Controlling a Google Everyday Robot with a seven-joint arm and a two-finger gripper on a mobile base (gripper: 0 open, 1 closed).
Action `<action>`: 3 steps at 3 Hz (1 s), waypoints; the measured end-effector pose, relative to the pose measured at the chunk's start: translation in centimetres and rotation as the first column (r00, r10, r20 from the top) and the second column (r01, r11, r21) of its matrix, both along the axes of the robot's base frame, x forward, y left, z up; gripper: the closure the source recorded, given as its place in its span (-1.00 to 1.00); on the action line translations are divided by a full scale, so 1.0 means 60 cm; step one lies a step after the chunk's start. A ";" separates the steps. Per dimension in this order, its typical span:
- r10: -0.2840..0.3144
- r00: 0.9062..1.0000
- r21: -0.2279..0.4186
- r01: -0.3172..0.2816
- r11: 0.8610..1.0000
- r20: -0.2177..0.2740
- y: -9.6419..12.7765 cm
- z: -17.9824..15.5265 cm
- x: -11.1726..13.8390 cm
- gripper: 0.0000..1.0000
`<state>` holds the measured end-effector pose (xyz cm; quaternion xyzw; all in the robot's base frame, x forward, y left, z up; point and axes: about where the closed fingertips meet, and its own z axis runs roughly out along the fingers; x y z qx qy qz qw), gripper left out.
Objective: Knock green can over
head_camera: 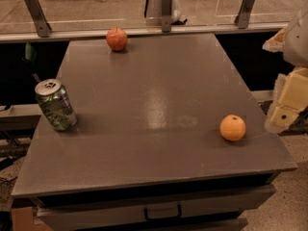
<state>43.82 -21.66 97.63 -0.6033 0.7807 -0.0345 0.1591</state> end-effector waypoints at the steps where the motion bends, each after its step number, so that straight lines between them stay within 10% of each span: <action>1: 0.000 1.000 0.000 0.000 1.000 0.000 0.000 0.000 0.000 -1.00; 3: 0.070 0.998 0.103 -0.070 0.992 -0.002 0.072 -0.018 0.022 -1.00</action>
Offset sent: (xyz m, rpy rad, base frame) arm 0.0021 0.0050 -0.0022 0.0325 0.0023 0.0150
